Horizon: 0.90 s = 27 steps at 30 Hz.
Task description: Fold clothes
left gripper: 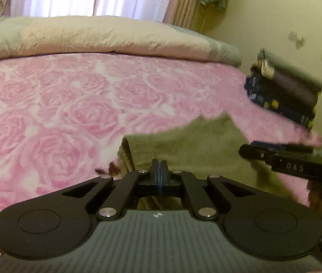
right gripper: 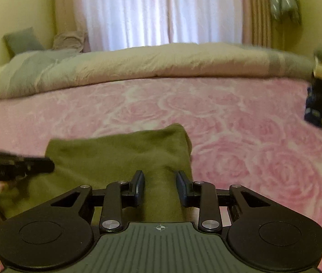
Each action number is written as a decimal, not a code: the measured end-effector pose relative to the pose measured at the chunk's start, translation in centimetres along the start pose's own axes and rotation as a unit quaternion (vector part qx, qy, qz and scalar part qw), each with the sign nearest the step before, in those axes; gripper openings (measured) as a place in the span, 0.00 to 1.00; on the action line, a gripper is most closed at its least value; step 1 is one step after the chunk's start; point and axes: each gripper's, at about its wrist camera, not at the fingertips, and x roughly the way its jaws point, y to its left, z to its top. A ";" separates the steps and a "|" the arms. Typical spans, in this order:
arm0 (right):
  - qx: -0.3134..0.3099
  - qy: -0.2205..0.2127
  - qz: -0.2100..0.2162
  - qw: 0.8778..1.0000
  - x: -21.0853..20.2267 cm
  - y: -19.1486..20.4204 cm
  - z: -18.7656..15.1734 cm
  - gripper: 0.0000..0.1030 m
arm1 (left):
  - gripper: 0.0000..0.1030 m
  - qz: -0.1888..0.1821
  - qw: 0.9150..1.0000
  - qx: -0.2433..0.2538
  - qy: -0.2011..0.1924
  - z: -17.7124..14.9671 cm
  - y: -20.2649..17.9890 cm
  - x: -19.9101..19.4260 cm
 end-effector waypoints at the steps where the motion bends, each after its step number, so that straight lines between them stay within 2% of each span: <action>1: 0.010 -0.005 0.003 1.000 -0.4 -0.3 0.6 0.30 | 0.02 -0.004 1.000 -0.007 -0.004 0.6 0.2 -0.1; 4: -0.004 -0.028 0.001 1.000 -0.5 -0.5 2.3 0.30 | 0.02 -0.015 0.999 -0.028 -0.015 2.4 0.9 -0.2; 6: -0.018 -0.027 0.005 0.999 0.7 -0.5 3.2 0.30 | 0.02 -0.018 1.000 -0.016 -0.002 2.9 0.6 0.9; 9: -0.038 -0.013 0.009 0.999 3.4 -0.5 3.8 0.29 | 0.02 -0.001 1.000 0.012 0.019 2.3 -0.1 3.1; 10: -0.039 -0.004 0.006 0.999 4.4 -0.6 3.8 0.27 | 0.02 0.016 0.999 0.021 0.022 1.7 -0.1 3.9; 13: -0.031 0.028 -0.002 0.999 7.3 -1.4 3.3 0.27 | 0.03 0.022 1.000 0.007 0.004 0.3 0.4 4.6; 16: 0.011 0.039 -0.001 0.999 8.4 -3.2 2.9 0.27 | 0.03 0.025 1.000 0.011 -0.009 -0.2 0.3 4.8; 20: 0.128 0.020 0.029 0.991 6.4 -6.5 2.8 0.27 | 0.03 0.010 1.000 -0.014 -0.016 0.6 1.1 3.6; 24: 0.110 -0.014 -0.014 0.994 0.9 -6.3 2.9 0.27 | 0.02 0.019 0.999 -0.029 -0.025 1.2 0.8 0.4; 27: 0.093 -0.022 0.009 0.995 -3.0 -5.0 2.2 0.27 | 0.02 -0.008 1.000 -0.017 -0.009 0.7 -0.5 -2.0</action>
